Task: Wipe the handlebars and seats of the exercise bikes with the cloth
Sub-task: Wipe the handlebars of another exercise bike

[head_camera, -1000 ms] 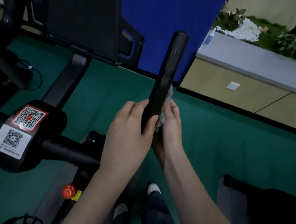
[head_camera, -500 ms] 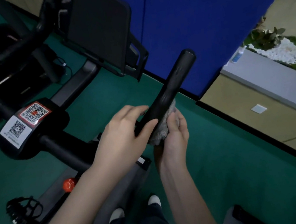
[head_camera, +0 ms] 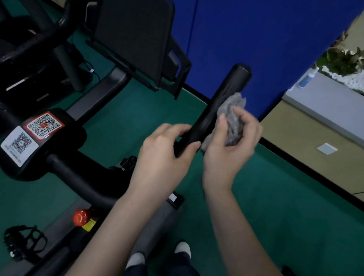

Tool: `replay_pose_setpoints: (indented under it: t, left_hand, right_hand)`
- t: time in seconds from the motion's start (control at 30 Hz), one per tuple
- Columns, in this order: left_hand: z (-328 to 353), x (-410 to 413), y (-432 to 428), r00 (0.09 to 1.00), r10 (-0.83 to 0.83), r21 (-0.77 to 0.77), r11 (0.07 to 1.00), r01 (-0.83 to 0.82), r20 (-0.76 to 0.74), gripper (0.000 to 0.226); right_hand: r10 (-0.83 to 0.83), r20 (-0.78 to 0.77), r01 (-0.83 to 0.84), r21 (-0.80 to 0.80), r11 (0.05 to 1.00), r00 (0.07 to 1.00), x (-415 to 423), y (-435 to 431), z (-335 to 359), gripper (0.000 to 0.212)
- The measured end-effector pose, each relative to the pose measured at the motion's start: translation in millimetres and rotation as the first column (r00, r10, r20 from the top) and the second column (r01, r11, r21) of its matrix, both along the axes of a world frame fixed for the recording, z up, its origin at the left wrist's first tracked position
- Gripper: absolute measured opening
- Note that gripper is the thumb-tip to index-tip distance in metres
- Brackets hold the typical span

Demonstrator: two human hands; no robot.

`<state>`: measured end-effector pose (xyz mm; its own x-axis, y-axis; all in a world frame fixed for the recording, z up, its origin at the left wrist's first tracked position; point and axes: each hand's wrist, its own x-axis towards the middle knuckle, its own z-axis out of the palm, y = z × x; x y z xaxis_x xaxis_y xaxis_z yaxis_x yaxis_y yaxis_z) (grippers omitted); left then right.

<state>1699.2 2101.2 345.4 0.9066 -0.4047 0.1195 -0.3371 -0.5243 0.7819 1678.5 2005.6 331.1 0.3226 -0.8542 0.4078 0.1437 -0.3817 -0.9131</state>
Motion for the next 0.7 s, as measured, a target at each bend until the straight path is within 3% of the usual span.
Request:
replay_pose_setpoints:
  t: [0.1,0.27,0.5,0.6,0.7]
  left_hand:
    - [-1.3,-0.5,0.3,1.000,-0.003,-0.010,1.000,0.003,-0.004,0.031]
    - [-1.7,0.5,0.6,1.000,-0.011,-0.024,1.000,0.011,-0.010,0.031]
    - [-0.1,-0.1,-0.1,0.999,-0.007,-0.022,1.000,0.006,-0.035,0.031]
    - [0.7,0.3,0.2,0.999,-0.011,-0.031,0.999,0.009,-0.048,0.030]
    - [0.9,1.1,0.4,0.998,-0.022,-0.027,0.999,0.020,-0.056,0.030]
  right_hand:
    - [-0.007,0.000,0.007,-0.066,0.998,1.000,4.5,-8.3,0.5,0.016]
    - [0.103,-0.064,-0.115,-0.228,0.967,0.993,-13.4,5.9,-13.9,0.016]
    - [0.055,-0.141,-0.109,-0.410,0.906,0.989,4.4,-22.6,13.3,0.017]
    - [0.108,-0.288,-0.262,-0.578,0.772,0.952,-2.4,-28.0,15.5,0.016]
    - [0.190,-0.464,-0.477,-0.645,0.597,0.865,-8.0,-34.0,19.3,0.015]
